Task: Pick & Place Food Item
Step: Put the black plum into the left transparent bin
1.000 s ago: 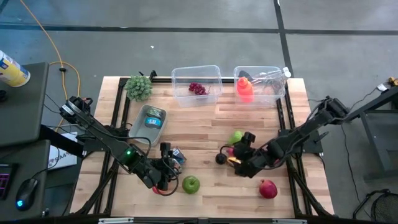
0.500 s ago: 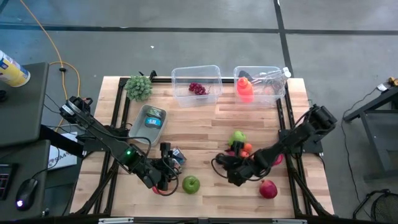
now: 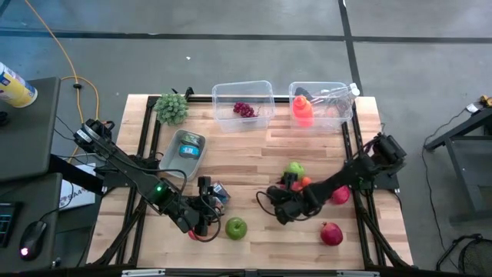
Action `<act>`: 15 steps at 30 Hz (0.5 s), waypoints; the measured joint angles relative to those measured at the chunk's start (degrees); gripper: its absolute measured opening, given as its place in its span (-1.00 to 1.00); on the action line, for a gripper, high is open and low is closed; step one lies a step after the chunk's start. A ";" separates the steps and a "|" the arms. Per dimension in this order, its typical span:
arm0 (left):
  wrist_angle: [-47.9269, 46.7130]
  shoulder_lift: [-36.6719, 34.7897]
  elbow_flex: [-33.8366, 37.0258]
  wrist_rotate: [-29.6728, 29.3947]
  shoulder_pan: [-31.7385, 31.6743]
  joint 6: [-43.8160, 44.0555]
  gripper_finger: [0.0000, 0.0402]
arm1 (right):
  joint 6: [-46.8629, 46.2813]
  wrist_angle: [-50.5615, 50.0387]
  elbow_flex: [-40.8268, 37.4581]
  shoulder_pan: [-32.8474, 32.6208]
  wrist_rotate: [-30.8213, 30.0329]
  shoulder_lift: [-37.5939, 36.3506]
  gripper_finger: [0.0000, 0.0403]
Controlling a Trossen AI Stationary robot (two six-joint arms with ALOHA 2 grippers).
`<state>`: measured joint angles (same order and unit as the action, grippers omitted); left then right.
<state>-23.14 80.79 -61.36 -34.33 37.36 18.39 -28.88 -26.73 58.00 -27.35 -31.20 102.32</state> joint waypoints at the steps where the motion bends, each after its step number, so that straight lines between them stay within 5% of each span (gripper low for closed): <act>1: -0.01 0.00 0.00 0.01 0.00 0.02 0.27 | 0.22 0.28 0.00 0.64 1.32 0.37 0.71; 15: -0.02 0.00 0.00 0.06 0.49 0.07 0.27 | 9.05 5.38 0.00 7.30 16.18 1.18 0.70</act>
<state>-23.16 80.79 -61.36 -34.26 37.86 18.46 -19.84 -21.34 58.00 -20.05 -15.02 103.50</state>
